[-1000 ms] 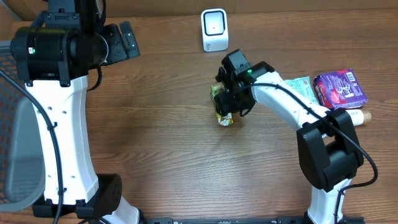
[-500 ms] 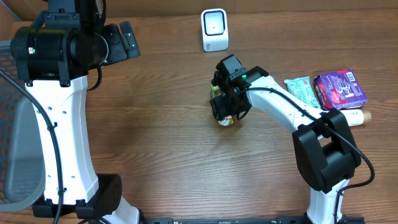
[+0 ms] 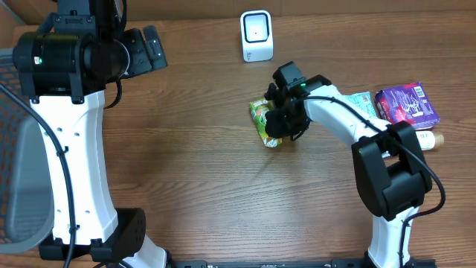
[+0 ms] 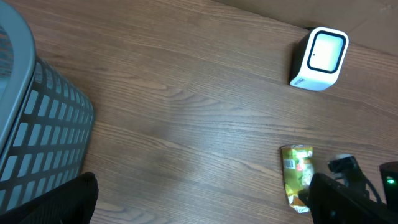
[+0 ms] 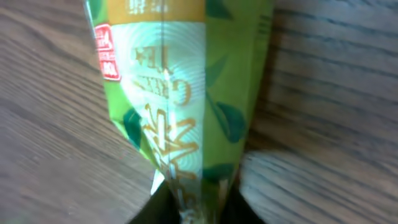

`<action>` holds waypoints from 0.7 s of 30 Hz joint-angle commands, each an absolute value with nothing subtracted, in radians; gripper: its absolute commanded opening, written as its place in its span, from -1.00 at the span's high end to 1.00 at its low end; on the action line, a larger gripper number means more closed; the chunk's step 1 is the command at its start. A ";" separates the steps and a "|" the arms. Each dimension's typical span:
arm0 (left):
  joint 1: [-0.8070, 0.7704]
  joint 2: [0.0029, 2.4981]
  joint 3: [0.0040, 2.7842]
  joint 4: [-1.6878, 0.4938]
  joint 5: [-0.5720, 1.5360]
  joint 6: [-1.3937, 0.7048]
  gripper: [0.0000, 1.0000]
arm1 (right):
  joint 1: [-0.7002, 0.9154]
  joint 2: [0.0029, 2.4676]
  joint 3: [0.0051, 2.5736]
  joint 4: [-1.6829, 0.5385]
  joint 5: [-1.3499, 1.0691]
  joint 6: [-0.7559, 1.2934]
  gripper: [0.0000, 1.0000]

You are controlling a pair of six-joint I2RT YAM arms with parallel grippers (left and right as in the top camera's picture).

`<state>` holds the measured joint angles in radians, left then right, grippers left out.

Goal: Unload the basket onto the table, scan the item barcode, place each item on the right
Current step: 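Lift the tea packet and carry it toward the scanner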

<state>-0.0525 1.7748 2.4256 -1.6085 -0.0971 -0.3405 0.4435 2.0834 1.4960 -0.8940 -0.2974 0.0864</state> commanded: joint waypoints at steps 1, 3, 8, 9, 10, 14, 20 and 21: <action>-0.059 1.773 2.424 -1.608 -0.092 -0.352 -0.99 | 0.441 2.089 1.494 -0.891 -0.373 0.085 0.88; -0.059 1.773 2.424 -1.608 -0.092 -0.352 -0.99 | 0.437 2.087 1.504 -0.902 -0.413 0.085 0.93; -0.059 1.773 2.424 -1.608 -0.092 -0.352 -0.99 | 0.409 2.047 1.546 -0.947 -0.551 0.048 0.93; -0.059 1.773 2.424 -1.608 -0.092 -0.352 -0.99 | 0.401 2.033 1.552 -0.953 -0.598 0.019 0.93; -0.059 1.773 2.424 -1.608 -0.092 -0.352 -0.99 | 0.391 2.014 1.558 -0.962 -0.654 -0.012 0.93; -0.059 1.773 2.424 -1.608 -0.092 -0.352 -0.99 | 0.323 1.905 1.570 -1.007 -0.922 -0.163 0.93; -0.059 1.773 2.424 -1.608 -0.092 -0.352 -0.99 | 0.200 1.770 1.570 -1.036 -1.171 -0.192 0.93; -0.060 1.773 2.424 -1.608 -0.092 -0.352 -0.99 | 0.180 1.752 1.570 -1.035 -1.225 -0.191 0.93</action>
<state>-0.0525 1.7748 2.4260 -1.6085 -0.0971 -0.3408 0.2218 1.8477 1.5208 -1.0409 -0.9615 -0.1345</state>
